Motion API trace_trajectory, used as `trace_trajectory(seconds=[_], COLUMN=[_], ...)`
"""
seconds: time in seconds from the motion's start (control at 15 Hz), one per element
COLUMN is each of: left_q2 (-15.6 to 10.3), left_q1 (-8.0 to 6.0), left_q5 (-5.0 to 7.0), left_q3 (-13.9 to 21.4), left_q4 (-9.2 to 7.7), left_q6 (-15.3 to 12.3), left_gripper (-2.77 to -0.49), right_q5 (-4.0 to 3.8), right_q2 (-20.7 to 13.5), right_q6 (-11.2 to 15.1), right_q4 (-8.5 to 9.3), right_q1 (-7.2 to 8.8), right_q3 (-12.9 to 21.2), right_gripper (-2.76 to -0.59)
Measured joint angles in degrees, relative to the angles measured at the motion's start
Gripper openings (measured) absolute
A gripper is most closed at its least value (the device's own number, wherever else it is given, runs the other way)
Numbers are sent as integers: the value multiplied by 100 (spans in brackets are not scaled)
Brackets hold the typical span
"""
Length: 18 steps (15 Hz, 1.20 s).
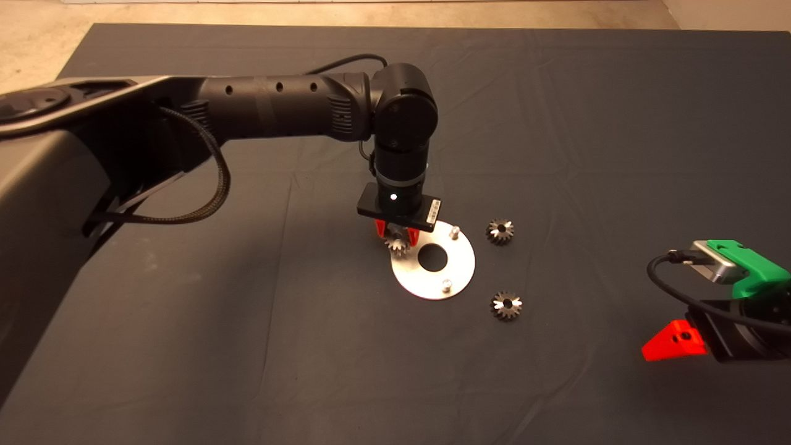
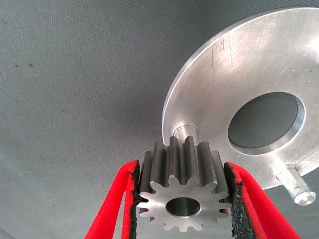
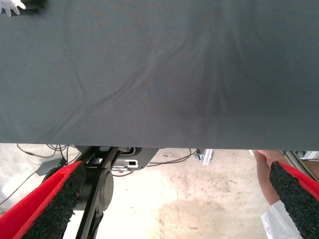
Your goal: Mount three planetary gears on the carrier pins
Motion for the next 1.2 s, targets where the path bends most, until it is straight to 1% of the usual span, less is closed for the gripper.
trace_trajectory(seconds=[0.6, 0.73, 0.8, 1.07, 1.2], left_q2=[4, 4, 4, 2, 3], left_q1=[-2, -2, -2, -2, -2], left_q5=[-12, -67, -76, -210, -249], left_q3=[127, 127, 127, 127, 127], left_q4=[-3, -3, -3, -3, -3], left_q6=[-6, -6, -6, 0, 2], left_gripper=[-232, -232, -232, -232, -232], right_q5=[0, 0, 0, 0, 0], right_q2=[0, 0, 0, 0, -1], right_q6=[0, 0, -1, 0, 0], right_q4=[0, 0, 0, 0, 0], right_q1=[0, 0, 0, 0, 6], right_q3=[0, 0, 0, 0, 0], right_gripper=[-61, -61, -61, -61, -61])
